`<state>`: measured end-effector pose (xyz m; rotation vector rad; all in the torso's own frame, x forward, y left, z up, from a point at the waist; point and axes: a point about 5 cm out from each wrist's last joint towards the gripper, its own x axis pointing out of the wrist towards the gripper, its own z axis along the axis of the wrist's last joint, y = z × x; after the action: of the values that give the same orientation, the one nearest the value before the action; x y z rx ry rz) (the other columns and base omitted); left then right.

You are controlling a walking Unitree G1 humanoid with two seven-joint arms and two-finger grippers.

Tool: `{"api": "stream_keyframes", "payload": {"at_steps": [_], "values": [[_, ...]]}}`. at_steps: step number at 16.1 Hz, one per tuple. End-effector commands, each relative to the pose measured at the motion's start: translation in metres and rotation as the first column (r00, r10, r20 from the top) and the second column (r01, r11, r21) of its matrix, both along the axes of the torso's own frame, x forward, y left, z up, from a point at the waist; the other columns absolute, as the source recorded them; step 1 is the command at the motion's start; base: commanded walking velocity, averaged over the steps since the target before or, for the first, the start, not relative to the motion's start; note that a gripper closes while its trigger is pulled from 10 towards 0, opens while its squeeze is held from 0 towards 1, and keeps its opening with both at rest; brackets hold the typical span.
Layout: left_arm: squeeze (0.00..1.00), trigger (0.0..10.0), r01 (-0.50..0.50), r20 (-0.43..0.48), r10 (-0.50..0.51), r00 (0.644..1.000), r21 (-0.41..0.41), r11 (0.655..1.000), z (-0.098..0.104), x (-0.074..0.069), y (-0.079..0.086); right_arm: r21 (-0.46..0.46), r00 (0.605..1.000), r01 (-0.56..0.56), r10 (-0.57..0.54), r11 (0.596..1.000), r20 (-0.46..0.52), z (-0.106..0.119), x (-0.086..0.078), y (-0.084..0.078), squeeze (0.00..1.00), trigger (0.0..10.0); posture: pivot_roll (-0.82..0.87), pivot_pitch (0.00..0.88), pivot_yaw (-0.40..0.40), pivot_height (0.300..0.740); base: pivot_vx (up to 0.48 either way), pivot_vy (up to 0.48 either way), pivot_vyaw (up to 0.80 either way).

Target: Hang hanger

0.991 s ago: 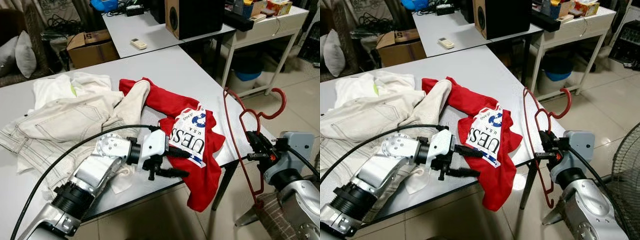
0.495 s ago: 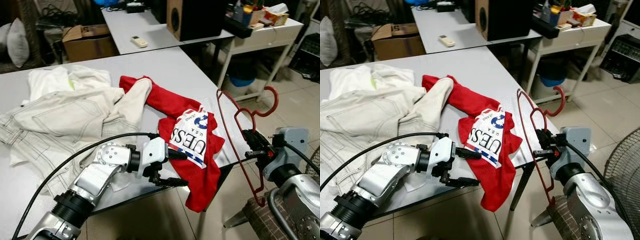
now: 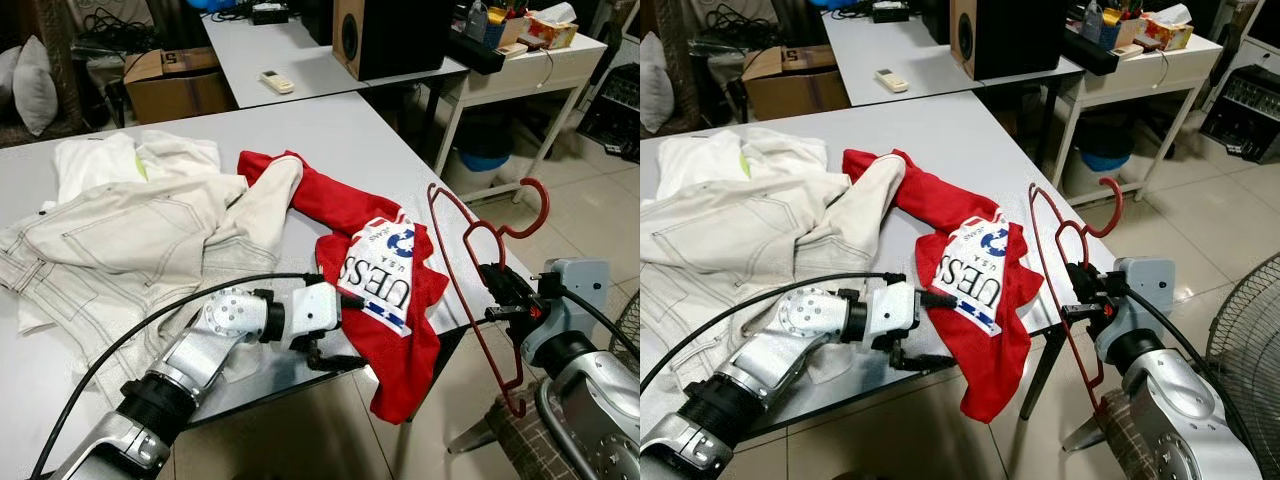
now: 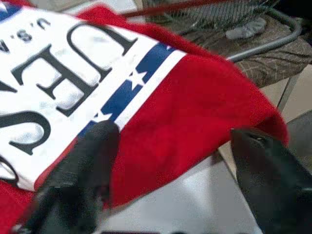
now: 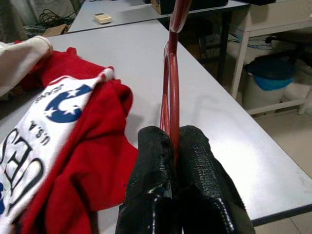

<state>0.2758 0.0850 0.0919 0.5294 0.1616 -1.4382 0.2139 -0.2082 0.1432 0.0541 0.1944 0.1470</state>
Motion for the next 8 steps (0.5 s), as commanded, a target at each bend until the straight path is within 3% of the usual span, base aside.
{"api": "stream_keyframes", "payload": {"at_steps": [1, 8], "values": [[0.00, 0.0, 0.007, 0.019, -0.008, 1.000, 0.010, 1.000, 0.0031, 0.0037, -0.0012, 0.000, 1.000, 0.010, -0.010, 1.000, 0.003, 0.0013, -0.0014, -0.0010, 0.00, 10.0, -0.07, 0.032, 0.042, 0.740, 0.000, 0.000, 0.00], [0.00, 0.0, 0.026, 0.012, -0.026, 1.000, 0.008, 1.000, -0.0014, 0.0058, -0.0043, -0.007, 1.000, 0.012, -0.012, 1.000, 0.007, 0.0005, 0.0008, 0.0001, 0.00, 10.0, -0.07, 0.023, 0.051, 0.740, 0.000, 0.000, 0.00]]}}
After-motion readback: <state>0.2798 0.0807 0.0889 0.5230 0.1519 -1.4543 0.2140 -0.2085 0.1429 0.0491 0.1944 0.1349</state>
